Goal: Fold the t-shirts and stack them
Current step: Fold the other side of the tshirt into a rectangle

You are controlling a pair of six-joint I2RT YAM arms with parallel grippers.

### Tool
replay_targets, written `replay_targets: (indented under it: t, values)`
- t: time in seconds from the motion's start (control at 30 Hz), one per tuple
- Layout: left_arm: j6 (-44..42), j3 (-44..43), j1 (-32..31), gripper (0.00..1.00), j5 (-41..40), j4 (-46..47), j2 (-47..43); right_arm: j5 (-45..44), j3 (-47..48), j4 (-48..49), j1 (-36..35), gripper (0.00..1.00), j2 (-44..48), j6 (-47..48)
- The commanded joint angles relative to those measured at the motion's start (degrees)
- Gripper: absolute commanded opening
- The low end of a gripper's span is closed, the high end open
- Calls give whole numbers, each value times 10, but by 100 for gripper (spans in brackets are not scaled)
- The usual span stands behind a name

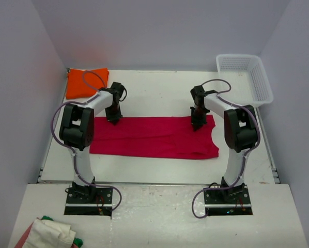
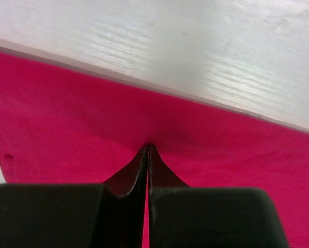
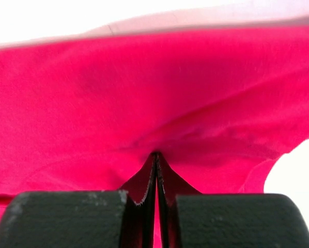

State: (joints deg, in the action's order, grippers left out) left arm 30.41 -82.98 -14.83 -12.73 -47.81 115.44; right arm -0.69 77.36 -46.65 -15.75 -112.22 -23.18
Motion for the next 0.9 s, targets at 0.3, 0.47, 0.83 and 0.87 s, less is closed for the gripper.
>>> replay_targets:
  t: [0.3,0.47,0.83,0.87]
  values:
    - [49,54,36,0,-49,-27,-10,37,240,-108,-3,0,-135,43]
    - [45,89,35,0,-47,-20,-12,49,364,-153,-3,0,-197,47]
    - [38,71,-35,0,-137,-13,-113,-25,376,-37,-23,0,-14,53]
    - [34,37,-50,0,-140,-14,-119,-29,354,-32,-24,0,16,55]
